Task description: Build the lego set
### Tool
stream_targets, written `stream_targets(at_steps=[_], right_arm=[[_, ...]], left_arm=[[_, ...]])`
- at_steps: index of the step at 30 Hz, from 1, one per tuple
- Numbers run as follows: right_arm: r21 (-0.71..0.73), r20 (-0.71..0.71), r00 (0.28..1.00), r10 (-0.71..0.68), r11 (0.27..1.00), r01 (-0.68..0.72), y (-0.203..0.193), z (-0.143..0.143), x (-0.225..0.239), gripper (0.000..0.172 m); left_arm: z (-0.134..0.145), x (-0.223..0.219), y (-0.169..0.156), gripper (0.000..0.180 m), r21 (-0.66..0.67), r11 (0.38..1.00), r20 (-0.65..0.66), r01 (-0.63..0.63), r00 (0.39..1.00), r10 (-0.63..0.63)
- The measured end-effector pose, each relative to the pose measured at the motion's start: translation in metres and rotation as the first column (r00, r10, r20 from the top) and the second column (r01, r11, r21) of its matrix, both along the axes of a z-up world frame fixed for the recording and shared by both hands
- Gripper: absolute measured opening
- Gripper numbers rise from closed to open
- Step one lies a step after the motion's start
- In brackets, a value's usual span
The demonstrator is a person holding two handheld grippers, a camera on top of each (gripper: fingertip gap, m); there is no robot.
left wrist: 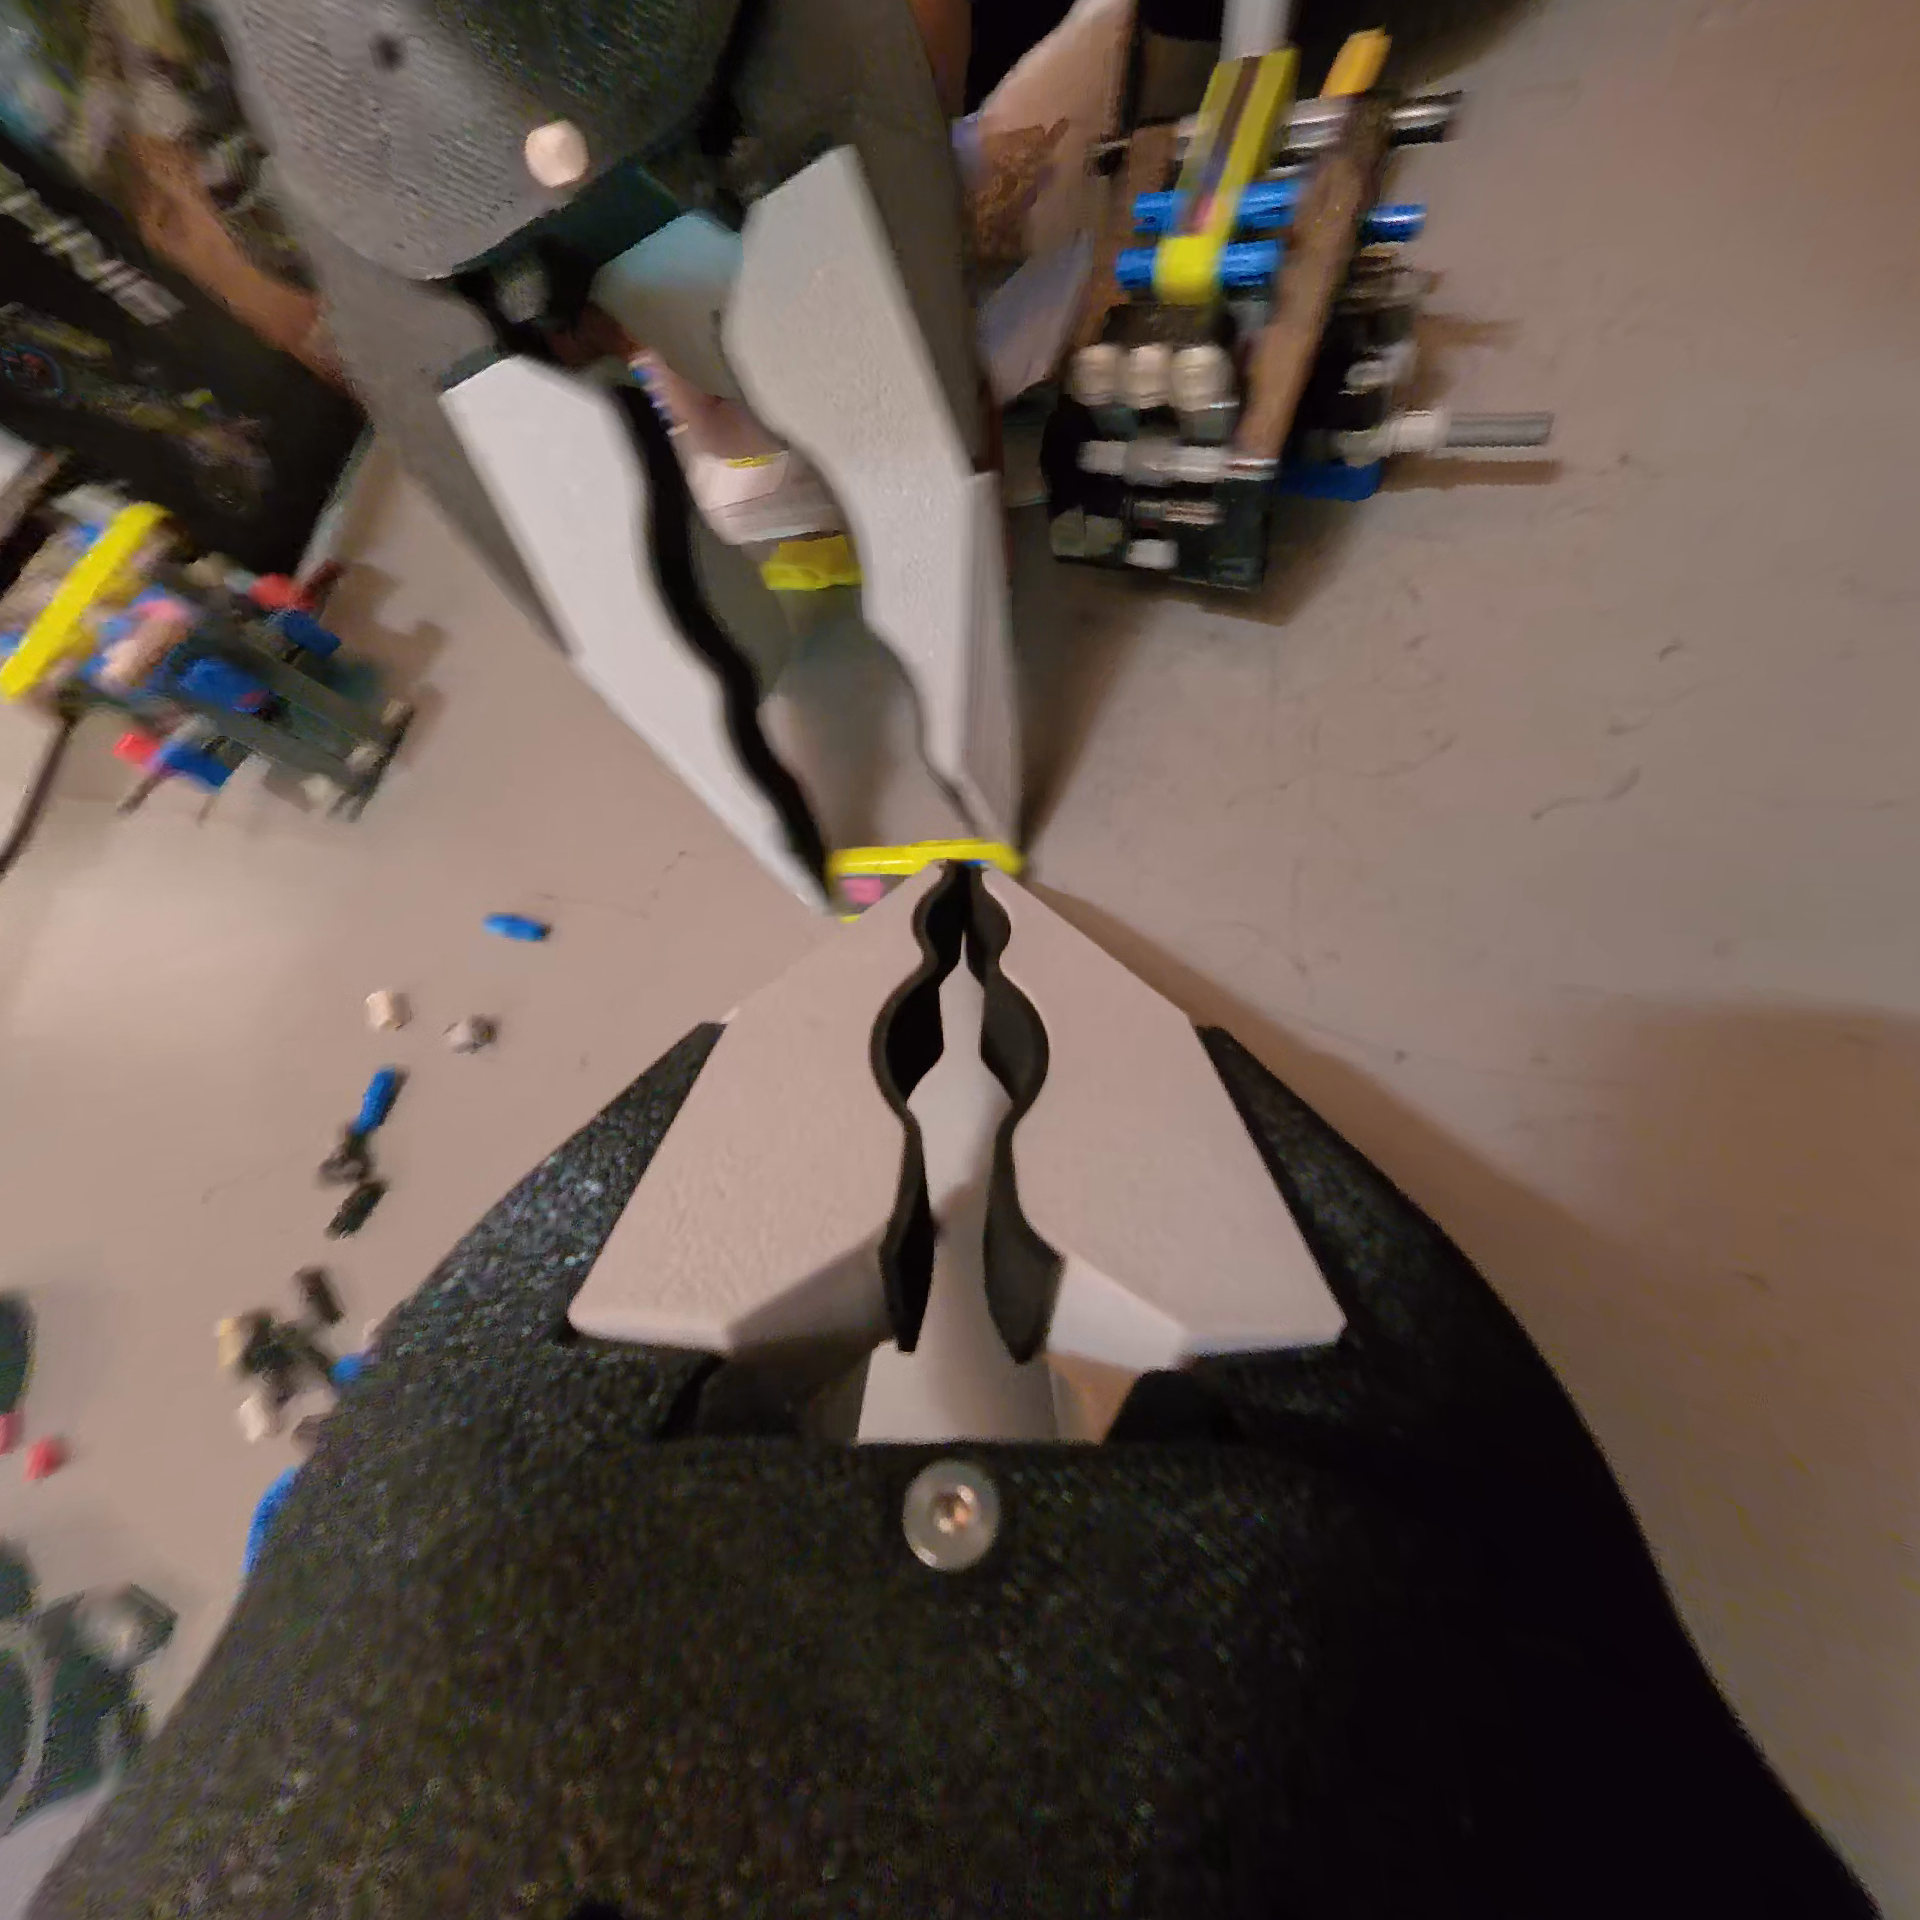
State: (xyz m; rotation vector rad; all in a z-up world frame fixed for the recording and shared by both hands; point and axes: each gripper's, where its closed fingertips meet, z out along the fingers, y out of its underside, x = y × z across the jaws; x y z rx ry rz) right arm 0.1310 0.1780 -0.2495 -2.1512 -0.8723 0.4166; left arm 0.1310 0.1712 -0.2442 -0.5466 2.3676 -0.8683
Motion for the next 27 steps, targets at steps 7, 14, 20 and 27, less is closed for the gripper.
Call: stream_targets(at_steps=[7, 14, 20, 27], right_arm=[[0.001, 0.000, 1.000, 0.003, 1.000, -0.003, 0.001, 0.000, -0.004, 0.032], [-0.001, -0.002, 1.000, 0.003, 1.000, -0.003, 0.001, 0.000, -0.004, 0.032], [-0.003, -0.004, 1.000, 0.003, 1.000, -0.003, 0.001, 0.000, -0.005, 0.032], [0.000, -0.001, 1.000, 0.004, 1.000, -0.004, 0.001, 0.000, -0.005, 0.032]], left_arm=[[0.017, -0.001, 0.003, 0.000, -0.073, 0.997, -0.025, 0.028, 0.999, -0.030], [0.001, -0.013, -0.007, 0.010, -0.080, 0.994, -0.072, 0.078, 0.994, -0.084], [-0.003, -0.014, -0.008, 0.000, -0.045, 0.995, -0.072, 0.087, 0.993, -0.090], [-0.003, -0.012, -0.006, 0.000, -0.079, 0.994, -0.120, 0.069, 0.990, -0.078]])
